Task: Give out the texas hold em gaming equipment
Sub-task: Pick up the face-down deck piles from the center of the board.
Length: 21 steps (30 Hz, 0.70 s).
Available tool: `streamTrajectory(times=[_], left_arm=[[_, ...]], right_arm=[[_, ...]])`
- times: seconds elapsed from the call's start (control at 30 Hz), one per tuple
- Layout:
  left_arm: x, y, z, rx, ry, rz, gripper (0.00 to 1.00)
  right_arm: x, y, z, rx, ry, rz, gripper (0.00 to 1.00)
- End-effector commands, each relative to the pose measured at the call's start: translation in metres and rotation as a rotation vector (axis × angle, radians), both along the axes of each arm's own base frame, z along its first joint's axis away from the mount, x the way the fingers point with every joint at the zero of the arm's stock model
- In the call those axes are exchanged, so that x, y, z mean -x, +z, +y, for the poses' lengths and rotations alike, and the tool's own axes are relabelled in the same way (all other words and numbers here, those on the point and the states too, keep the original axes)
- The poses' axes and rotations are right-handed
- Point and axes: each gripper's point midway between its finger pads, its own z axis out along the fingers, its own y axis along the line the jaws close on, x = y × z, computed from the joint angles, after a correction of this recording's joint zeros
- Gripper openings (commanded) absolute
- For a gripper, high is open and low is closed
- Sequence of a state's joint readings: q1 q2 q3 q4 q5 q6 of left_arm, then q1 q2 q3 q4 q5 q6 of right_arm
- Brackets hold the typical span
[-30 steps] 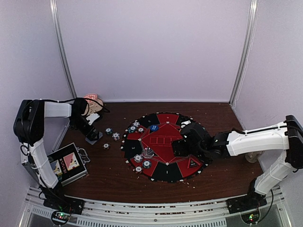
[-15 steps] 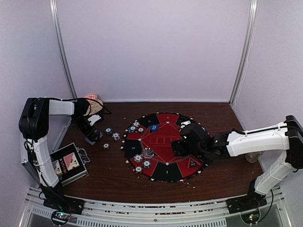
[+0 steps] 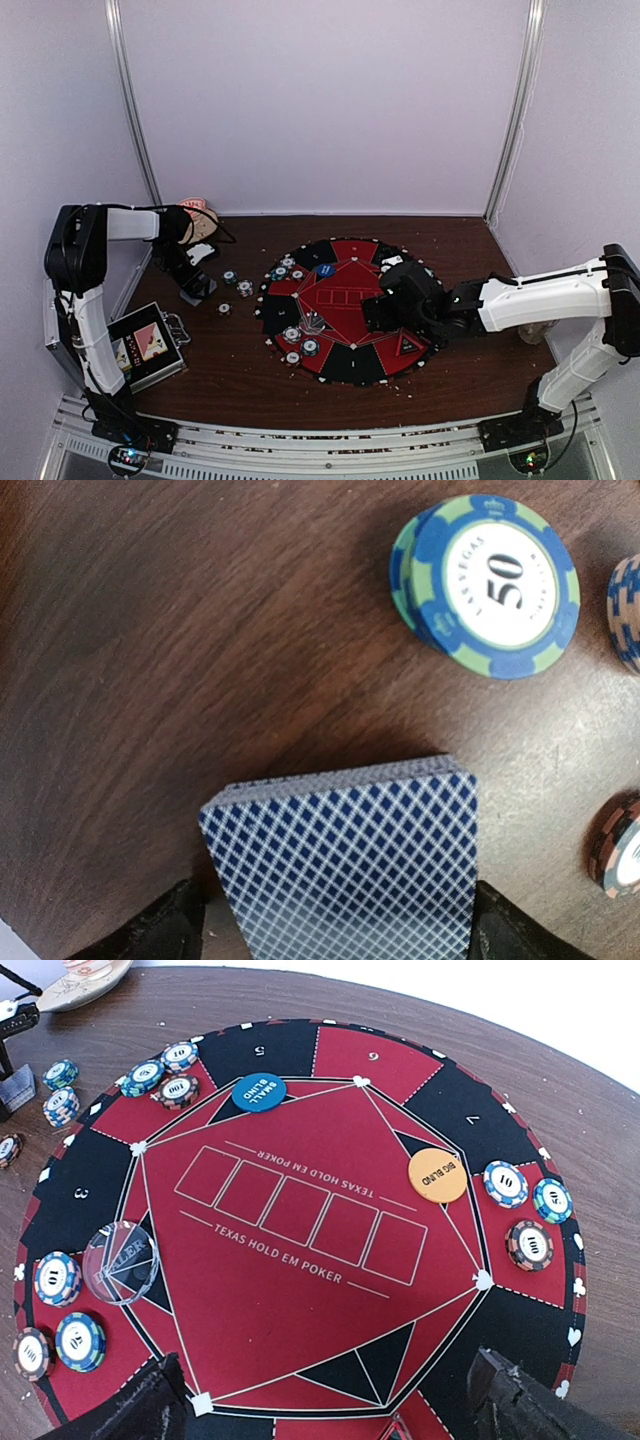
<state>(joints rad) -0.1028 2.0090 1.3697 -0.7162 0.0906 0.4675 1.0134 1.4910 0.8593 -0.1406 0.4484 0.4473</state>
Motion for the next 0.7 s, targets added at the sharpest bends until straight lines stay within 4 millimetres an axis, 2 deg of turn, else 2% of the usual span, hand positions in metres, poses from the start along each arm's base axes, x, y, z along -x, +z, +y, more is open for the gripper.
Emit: streamTrajectory(times=[0.0,0.33,0.67], left_arm=[[0.025,-0.030,0.026,-0.137,-0.013,0.144,0.90],[0.024,-0.033,0.024,-0.129,0.006,0.170,0.82],[0.037,-0.032,0.005,-0.091,-0.025,0.170,0.67]], right_arm=[[-0.001,0.010,0.000,0.000,-0.007,-0.033,1.00],[-0.001,0.011,0.000,0.008,-0.011,-0.041,0.99],[-0.002,0.011,-0.001,0.008,-0.022,-0.043,0.99]])
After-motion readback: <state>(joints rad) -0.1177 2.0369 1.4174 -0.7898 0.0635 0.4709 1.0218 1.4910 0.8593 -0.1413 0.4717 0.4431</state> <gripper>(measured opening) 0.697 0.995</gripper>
